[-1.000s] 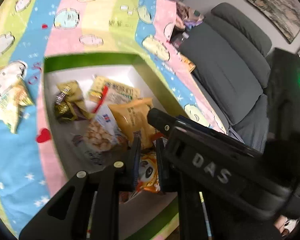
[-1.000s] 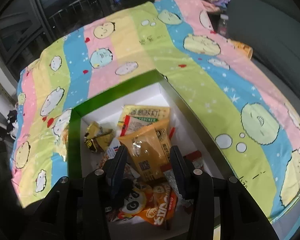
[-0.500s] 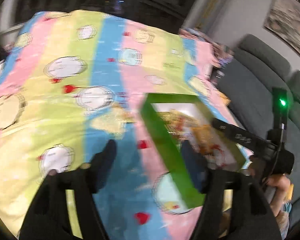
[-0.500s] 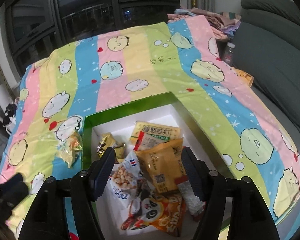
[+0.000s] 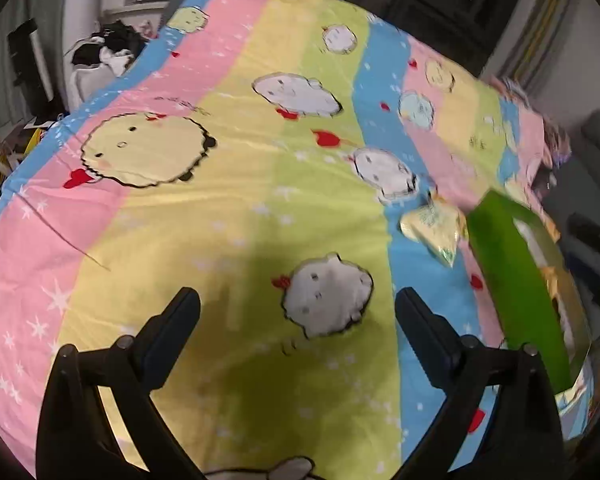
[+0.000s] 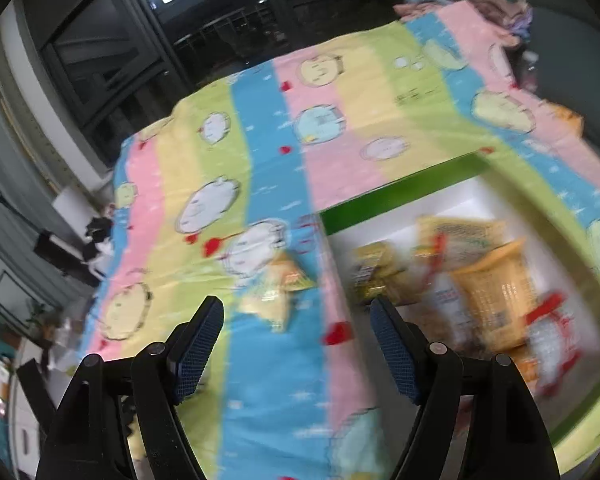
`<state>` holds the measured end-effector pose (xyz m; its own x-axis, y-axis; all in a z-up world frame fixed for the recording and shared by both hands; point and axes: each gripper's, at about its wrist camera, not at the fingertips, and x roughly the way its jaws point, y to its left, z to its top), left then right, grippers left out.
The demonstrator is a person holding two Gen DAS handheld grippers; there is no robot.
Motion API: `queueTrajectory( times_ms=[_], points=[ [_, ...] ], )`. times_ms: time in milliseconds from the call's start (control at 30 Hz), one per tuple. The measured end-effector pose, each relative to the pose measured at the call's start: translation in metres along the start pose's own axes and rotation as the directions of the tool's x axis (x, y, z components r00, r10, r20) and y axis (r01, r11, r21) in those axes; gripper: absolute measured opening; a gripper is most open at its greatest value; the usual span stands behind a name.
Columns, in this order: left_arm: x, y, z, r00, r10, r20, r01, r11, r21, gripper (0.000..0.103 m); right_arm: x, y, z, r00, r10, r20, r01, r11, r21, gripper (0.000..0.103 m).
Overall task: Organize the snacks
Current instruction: 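Move the right gripper toward the green-and-white chip bag, then grasp the green-and-white chip bag with the right gripper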
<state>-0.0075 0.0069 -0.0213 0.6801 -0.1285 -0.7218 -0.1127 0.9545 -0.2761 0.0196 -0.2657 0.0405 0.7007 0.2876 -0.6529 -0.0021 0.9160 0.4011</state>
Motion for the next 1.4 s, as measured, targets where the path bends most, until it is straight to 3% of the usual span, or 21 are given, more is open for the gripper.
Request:
queueTrajectory(
  times_ms=[167, 333, 467, 567, 633, 700, 733, 800, 867, 967, 1067, 1233, 1300, 1400],
  points=[
    [-0.003, 0.012, 0.003, 1.0, 0.02, 0.002, -0.02, 0.999, -0.035, 0.099, 0.06, 0.044, -0.002, 0.99, -0.07, -0.121, 0.068, 0.997, -0.024, 0.076],
    [-0.009, 0.02, 0.007, 0.999, 0.047, 0.025, -0.045, 0.997, -0.063, 0.099, 0.134, 0.043, 0.001, 0.952, -0.155, -0.262, 0.181, 0.981, 0.074, 0.076],
    [-0.008, 0.021, 0.008, 0.999, 0.038, 0.016, -0.037, 0.997, -0.065, 0.099, 0.17, 0.037, 0.002, 0.922, -0.285, -0.263, 0.303, 0.953, 0.03, 0.076],
    [-0.008, 0.021, 0.009, 0.999, 0.036, 0.016, -0.035, 0.997, -0.072, 0.099, 0.175, 0.039, 0.004, 0.925, -0.309, -0.218, 0.311, 0.95, -0.029, 0.076],
    [-0.007, 0.021, 0.009, 0.999, 0.037, 0.014, -0.036, 0.997, -0.072, 0.099, 0.176, 0.039, 0.004, 0.926, -0.316, -0.207, 0.312, 0.949, -0.056, 0.067],
    [-0.006, 0.021, 0.008, 0.999, 0.042, 0.011, -0.041, 0.997, -0.067, 0.099, 0.172, 0.04, 0.003, 0.925, -0.328, -0.191, 0.315, 0.944, -0.098, 0.049],
    [-0.005, 0.02, 0.008, 0.999, 0.046, 0.009, -0.045, 0.997, -0.065, 0.099, 0.171, 0.041, 0.003, 0.925, -0.331, -0.187, 0.313, 0.942, -0.118, 0.047],
    [-0.006, 0.02, 0.007, 0.999, 0.048, 0.01, -0.048, 0.997, -0.063, 0.099, 0.164, 0.042, 0.001, 0.934, -0.305, -0.187, 0.279, 0.948, -0.153, 0.04],
    [-0.005, 0.02, 0.007, 0.999, 0.048, 0.011, -0.047, 0.997, -0.062, 0.099, 0.156, 0.046, -0.002, 0.941, -0.266, -0.208, 0.232, 0.957, -0.173, 0.039],
    [-0.005, 0.021, 0.007, 0.998, 0.055, 0.012, -0.054, 0.996, -0.064, 0.098, 0.127, 0.058, -0.015, 0.956, -0.155, -0.249, 0.101, 0.971, -0.218, 0.039],
    [-0.004, 0.024, 0.008, 0.998, 0.064, 0.009, -0.063, 0.995, -0.074, 0.098, 0.099, 0.071, -0.034, 0.953, -0.062, -0.296, -0.025, 0.96, -0.28, 0.039],
    [-0.003, 0.027, 0.006, 0.997, 0.073, -0.002, -0.073, 0.994, -0.086, 0.098, 0.08, 0.077, -0.073, 0.897, 0.071, -0.436, -0.223, 0.925, -0.309, 0.039],
    [-0.003, 0.026, 0.005, 0.997, 0.075, -0.003, -0.075, 0.994, -0.082, 0.098, 0.086, 0.082, -0.086, 0.875, 0.038, -0.482, -0.231, 0.909, -0.348, 0.039],
    [-0.003, 0.021, 0.003, 0.997, 0.073, -0.007, -0.073, 0.995, -0.066, 0.098, 0.096, 0.082, -0.091, 0.862, -0.002, -0.506, -0.198, 0.918, -0.342, 0.044]
  ],
)
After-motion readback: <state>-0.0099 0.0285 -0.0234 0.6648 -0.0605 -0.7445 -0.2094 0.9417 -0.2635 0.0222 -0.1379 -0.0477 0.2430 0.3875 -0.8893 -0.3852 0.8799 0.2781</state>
